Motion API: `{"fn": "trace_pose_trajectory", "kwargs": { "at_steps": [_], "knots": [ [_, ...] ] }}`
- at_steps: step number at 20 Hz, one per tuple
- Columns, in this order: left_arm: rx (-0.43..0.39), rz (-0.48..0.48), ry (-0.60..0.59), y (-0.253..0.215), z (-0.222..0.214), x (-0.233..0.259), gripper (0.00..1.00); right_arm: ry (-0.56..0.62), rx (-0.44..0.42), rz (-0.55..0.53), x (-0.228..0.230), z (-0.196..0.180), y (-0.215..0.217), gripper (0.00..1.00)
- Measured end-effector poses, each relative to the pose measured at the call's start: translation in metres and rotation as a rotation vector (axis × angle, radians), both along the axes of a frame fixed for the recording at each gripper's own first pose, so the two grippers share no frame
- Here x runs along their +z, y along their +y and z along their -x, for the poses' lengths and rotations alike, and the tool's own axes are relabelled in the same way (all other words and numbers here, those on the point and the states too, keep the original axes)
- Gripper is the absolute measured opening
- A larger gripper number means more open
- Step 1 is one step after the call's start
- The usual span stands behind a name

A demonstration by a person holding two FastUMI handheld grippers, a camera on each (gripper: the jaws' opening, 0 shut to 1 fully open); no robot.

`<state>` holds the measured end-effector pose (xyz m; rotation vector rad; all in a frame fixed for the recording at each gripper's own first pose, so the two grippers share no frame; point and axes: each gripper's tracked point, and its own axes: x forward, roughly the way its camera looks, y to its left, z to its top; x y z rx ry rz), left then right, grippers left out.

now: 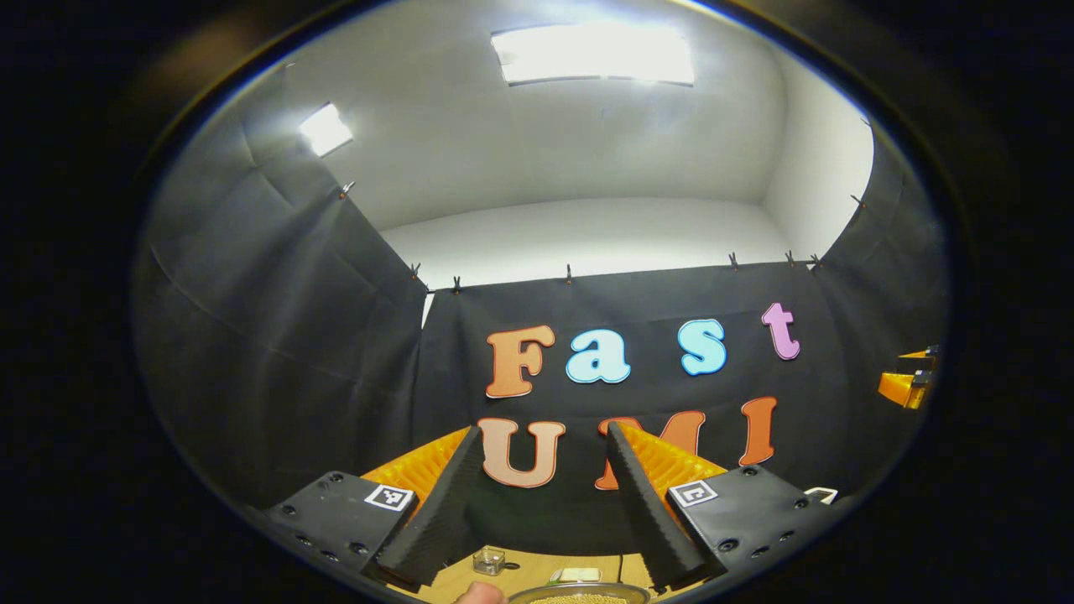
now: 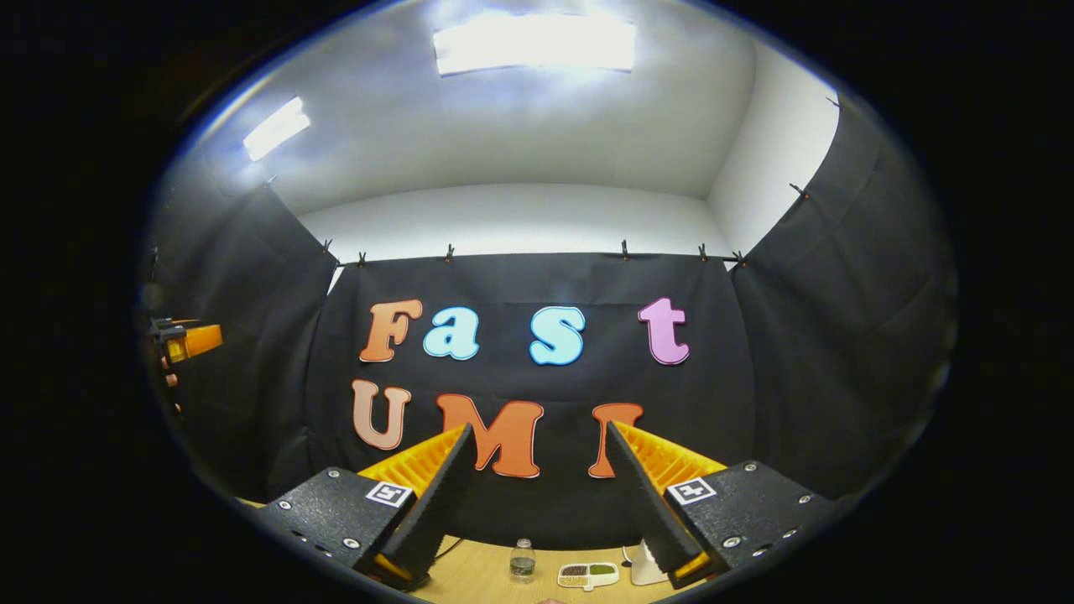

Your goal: First push the handle of the pot to place it horizontally, then grasp the pot with both hands and set it on the induction cooktop.

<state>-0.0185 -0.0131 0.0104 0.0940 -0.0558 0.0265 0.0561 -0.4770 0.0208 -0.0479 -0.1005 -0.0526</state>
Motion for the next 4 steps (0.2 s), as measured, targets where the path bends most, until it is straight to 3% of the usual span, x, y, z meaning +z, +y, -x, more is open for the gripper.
{"fn": "trace_pose_trajectory", "kwargs": {
  "at_steps": [3, 4],
  "knots": [
    [-0.015, -0.005, -0.011, -0.0049, -0.0021, 0.0027, 0.95, 0.045, 0.024, -0.008, -0.0107, -0.0014, 0.0053, 0.95],
    [-0.016, -0.001, -0.016, -0.0058, -0.0039, 0.0035, 0.99, 0.057, 0.035, -0.006, -0.0125, -0.0013, 0.008, 0.95]
  ]
}}
